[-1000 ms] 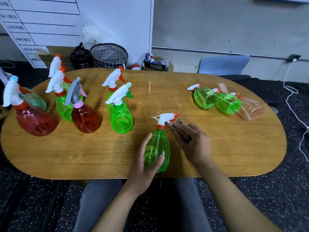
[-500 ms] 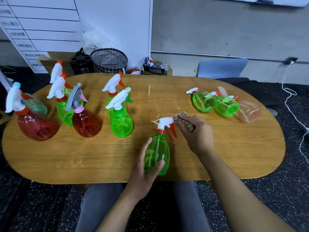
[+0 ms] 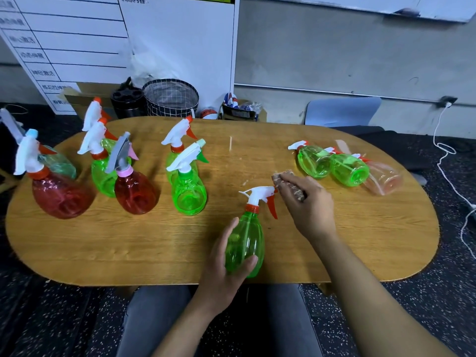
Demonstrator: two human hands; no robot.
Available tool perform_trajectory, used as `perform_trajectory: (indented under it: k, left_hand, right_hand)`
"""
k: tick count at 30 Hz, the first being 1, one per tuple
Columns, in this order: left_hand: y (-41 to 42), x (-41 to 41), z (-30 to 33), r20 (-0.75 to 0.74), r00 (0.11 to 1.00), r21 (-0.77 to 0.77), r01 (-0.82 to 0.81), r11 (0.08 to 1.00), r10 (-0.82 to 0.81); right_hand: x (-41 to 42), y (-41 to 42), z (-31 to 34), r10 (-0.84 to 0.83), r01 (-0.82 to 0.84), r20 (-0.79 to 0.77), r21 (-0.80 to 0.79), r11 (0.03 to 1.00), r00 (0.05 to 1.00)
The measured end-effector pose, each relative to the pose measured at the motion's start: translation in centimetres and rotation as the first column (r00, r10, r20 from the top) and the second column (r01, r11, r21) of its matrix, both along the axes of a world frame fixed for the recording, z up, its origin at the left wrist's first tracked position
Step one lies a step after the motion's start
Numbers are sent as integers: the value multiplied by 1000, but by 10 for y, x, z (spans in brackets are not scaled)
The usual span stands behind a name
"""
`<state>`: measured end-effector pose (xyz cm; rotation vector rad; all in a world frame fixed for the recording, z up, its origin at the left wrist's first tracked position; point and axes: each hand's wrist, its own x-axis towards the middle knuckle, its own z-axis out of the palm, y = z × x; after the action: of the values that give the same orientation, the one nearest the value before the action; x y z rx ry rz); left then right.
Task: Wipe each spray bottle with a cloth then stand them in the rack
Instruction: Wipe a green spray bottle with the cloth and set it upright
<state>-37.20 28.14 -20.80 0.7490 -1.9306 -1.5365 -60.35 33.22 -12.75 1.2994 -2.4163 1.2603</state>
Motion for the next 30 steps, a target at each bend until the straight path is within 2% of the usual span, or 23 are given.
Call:
perform_trajectory:
  k: [3, 6, 9, 10, 12, 14, 17, 19, 23, 26, 28, 30]
  left_hand:
    - [4, -2, 4, 36, 999, -99, 12, 995, -8]
    - [5, -5, 6, 36, 999, -124, 33, 992, -29]
    - [4, -4, 2, 13, 1000, -92, 27, 995, -26]
    - [3, -3, 1, -7, 1000, -67, 10, 998, -11]
    - [1, -2, 0, -56, 997, 26, -47, 999, 49]
    - [-2, 0, 9, -98, 988, 138, -108, 985, 122]
    - [-12, 2, 27, -130, 978, 201, -138, 970, 166]
    - [-20, 2, 40, -116, 987, 181, -91, 979, 113]
    - [-31, 1, 78, -137, 990, 113, 54, 992, -39]
    - [-34, -2, 101, -176, 978, 59, 129, 990, -117]
    - [-39, -7, 118, -138, 985, -41, 103, 994, -107]
    - [-48, -16, 136, -62, 998, -225, 12, 974, -27]
  right_hand:
    - [15, -10, 16, 88, -76, -72, 152, 985, 993]
    - [30, -20, 27, 153, -87, -200, 307, 948, 968]
    - [37, -26, 36, 209, -144, -161, 344, 928, 964]
    - [38, -25, 40, 265, -230, -92, 288, 930, 960]
    - [43, -18, 41, 398, -403, 81, 67, 913, 914]
    - [52, -4, 36, 439, -429, 174, -92, 899, 882]
    - [62, 15, 21, 439, -418, 234, -136, 898, 867]
    - [64, 20, 18, 443, -425, 282, -123, 897, 851]
    - [58, 10, 41, 365, -313, 379, -193, 930, 850]
    - [53, 0, 71, 320, -210, 532, -258, 943, 784]
    - [53, -4, 92, 313, -151, 622, -300, 942, 717]
    - [53, -7, 110, 331, -129, 671, -334, 934, 664]
